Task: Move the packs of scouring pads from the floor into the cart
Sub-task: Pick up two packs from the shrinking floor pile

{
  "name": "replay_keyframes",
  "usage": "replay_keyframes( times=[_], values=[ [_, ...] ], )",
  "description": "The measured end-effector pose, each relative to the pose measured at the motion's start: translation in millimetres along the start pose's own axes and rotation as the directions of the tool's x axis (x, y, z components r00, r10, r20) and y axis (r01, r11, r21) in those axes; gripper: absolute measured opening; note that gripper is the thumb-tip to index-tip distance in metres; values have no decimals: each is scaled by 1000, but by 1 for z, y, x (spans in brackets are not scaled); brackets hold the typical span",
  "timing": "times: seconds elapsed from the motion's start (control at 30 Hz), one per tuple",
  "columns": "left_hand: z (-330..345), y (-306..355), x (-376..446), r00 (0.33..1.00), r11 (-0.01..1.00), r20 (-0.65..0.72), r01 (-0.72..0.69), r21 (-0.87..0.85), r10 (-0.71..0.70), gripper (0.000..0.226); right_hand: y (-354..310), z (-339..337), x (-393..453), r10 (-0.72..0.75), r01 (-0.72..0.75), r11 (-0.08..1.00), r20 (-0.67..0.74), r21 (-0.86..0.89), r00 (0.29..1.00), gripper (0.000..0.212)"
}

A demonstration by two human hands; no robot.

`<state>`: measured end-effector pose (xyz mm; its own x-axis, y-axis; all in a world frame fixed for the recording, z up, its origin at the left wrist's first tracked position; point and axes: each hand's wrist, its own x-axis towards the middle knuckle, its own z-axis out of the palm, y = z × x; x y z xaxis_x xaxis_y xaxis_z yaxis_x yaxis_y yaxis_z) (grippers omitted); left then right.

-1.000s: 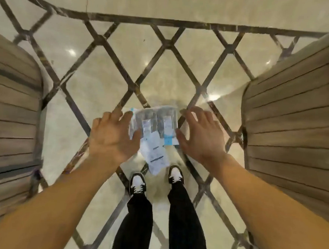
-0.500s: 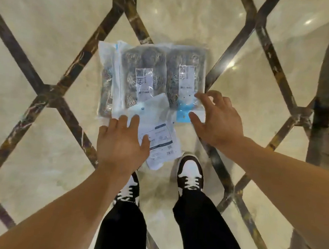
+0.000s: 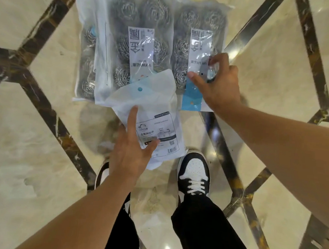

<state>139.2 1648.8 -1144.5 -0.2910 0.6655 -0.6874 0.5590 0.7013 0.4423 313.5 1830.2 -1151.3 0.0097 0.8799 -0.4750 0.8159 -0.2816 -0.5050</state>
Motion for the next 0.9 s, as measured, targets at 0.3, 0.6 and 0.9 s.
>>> replay_keyframes(
  times=[0.3, 0.6, 0.9],
  values=[
    [6, 0, -13, 986, 931, -159, -5, -366, -58, 107, 11, -4, 5, 278, -263, 895, 11, 360, 960, 115],
    [-13, -3, 0, 931, 755, -28, 277, -594, -363, 57, 13, -10, -18, 277, -330, 840, 184, 431, 943, 86],
    [-13, 3, 23, 987, 853, -75, 84, -516, -142, 75, 13, 13, -44, 364, -350, 796, 71, 495, 929, 97]
  ],
)
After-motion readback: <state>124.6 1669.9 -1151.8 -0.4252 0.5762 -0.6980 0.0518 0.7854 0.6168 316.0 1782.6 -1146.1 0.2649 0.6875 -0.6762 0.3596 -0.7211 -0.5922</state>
